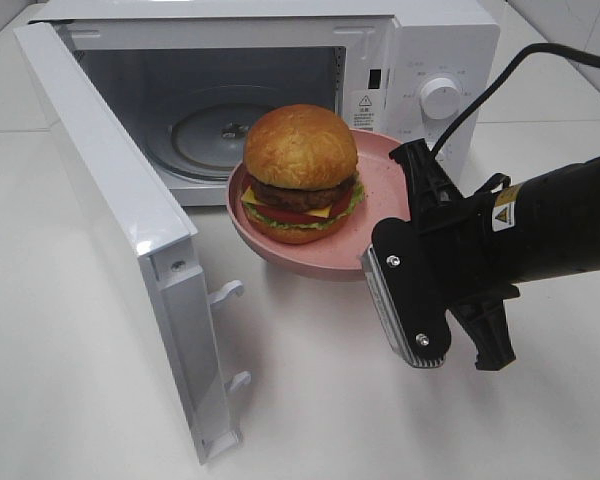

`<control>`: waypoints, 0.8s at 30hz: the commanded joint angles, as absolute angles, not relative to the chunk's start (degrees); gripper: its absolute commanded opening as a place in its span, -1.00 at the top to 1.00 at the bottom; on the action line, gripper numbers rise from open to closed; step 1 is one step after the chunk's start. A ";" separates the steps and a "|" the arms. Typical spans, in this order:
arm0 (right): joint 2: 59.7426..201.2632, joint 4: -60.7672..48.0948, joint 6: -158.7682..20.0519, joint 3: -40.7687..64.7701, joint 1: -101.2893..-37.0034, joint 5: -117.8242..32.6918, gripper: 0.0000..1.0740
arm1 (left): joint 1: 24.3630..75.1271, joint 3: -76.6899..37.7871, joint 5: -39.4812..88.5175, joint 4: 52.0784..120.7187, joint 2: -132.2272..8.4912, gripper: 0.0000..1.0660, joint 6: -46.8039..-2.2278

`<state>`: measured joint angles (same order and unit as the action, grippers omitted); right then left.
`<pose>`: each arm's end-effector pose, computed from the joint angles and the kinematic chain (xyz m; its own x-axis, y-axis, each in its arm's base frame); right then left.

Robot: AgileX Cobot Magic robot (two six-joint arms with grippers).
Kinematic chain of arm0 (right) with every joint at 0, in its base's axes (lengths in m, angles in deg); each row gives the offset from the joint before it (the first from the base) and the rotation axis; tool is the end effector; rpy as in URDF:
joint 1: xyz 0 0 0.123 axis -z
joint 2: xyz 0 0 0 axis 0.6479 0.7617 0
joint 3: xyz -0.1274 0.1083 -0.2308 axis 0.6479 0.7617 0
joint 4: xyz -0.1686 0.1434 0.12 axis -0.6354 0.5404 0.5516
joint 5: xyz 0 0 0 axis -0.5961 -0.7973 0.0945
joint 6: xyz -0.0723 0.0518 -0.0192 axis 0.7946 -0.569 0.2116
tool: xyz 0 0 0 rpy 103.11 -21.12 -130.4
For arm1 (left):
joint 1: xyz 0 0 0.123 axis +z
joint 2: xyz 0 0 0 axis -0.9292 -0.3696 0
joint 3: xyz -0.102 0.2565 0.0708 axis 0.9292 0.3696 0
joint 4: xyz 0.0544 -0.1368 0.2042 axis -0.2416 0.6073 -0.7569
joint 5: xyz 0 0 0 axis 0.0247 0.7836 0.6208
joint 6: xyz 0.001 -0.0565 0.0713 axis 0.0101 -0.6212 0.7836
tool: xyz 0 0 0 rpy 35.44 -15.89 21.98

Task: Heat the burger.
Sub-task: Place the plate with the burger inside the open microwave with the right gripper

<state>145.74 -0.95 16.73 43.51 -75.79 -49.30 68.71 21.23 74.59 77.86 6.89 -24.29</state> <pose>0.2202 0.1571 0.1883 0.5302 -0.8455 -0.0633 -0.6348 -0.3464 -0.6906 -0.0080 -0.0085 0.2815 -0.4400 0.0155 -0.8978 0.0845 0.9961 -0.0242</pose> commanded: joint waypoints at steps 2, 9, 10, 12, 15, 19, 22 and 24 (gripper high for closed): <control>147.46 -0.89 17.59 40.82 -76.42 -45.00 0.92 | 68.88 21.23 74.65 78.09 7.06 -0.88 -24.57; 151.24 -0.89 17.53 37.96 -77.86 -44.77 0.91 | 68.88 21.23 74.65 78.09 7.06 -0.88 -24.57; 152.45 -0.89 17.53 37.15 -77.86 -44.60 0.91 | 68.88 21.23 74.65 78.09 7.06 -0.88 -24.57; 153.36 -0.84 17.53 36.47 -77.86 -44.60 0.91 | 68.88 21.23 74.65 78.09 7.06 -0.88 -24.57; 154.80 -0.84 17.53 34.92 -77.86 -44.49 0.91 | 68.88 21.23 74.65 78.09 7.06 -0.88 -24.57; 156.29 -0.84 17.53 32.74 -77.86 -44.49 0.91 | 68.88 21.23 74.65 78.09 7.06 -0.88 -24.57; 156.69 -0.84 17.53 32.34 -77.86 -44.49 0.91 | 68.88 21.23 74.65 78.09 7.06 -0.88 -24.57; 158.00 -0.84 17.53 30.91 -77.86 -44.71 0.91 | 68.88 21.23 74.65 78.09 7.06 -0.88 -24.57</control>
